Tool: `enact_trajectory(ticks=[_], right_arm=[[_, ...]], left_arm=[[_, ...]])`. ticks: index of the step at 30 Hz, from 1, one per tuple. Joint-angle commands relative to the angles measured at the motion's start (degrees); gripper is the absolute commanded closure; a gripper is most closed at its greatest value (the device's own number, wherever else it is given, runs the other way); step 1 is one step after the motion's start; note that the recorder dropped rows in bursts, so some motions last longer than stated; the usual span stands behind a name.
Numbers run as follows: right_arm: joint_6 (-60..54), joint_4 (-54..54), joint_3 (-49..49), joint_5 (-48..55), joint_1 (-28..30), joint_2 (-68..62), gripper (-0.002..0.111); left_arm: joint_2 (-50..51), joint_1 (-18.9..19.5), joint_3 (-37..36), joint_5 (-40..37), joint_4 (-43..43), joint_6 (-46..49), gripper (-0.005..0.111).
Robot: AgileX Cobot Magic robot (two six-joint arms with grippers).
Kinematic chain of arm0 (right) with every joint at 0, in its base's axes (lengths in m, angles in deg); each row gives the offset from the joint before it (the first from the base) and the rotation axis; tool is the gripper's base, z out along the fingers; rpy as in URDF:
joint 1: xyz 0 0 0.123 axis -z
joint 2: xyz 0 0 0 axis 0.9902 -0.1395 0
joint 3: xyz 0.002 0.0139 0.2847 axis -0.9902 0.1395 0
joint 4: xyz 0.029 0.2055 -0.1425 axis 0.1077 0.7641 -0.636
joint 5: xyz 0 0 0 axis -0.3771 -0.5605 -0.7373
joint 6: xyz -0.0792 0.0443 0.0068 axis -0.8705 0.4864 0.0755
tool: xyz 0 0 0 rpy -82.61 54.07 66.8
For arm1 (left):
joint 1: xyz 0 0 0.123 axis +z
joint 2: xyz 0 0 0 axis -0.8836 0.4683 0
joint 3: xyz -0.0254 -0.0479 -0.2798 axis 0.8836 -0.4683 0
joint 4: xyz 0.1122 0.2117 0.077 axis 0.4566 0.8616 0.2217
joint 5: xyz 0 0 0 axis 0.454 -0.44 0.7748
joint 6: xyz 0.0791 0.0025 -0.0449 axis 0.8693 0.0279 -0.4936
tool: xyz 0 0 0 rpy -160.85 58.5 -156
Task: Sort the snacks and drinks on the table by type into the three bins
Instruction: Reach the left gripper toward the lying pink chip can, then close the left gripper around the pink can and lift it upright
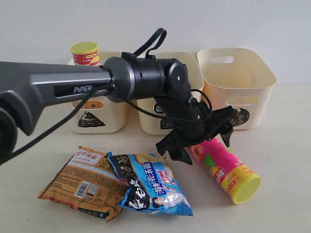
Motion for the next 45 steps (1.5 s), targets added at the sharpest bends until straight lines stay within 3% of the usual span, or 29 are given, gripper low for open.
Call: enact_trajectory(ticks=[1,11,13,21,45], right_arm=[[-0.16,-0.11,0.0,-0.15,0.26,0.28,0.108],[-0.16,-0.11,0.0,-0.15,0.26,0.28,0.108],[-0.16,-0.11,0.0,-0.15,0.26,0.28,0.108],[-0.16,-0.11,0.0,-0.15,0.26,0.28,0.108],[-0.16,-0.11,0.0,-0.15,0.26,0.28,0.108]], left_arm=[[2.4,0.71,2.3,-0.11,-0.56,-2.47,0.026],[3.93,1.49,2.82,8.16,-6.06,-3.63,0.029],[3.96,1.49,2.82,8.16,-6.38,-3.63,0.038],[3.96,1.71,2.82,3.23,-6.38,-2.67,0.101],[-2.58,1.71,2.82,-2.65,-5.26,9.34,0.102]])
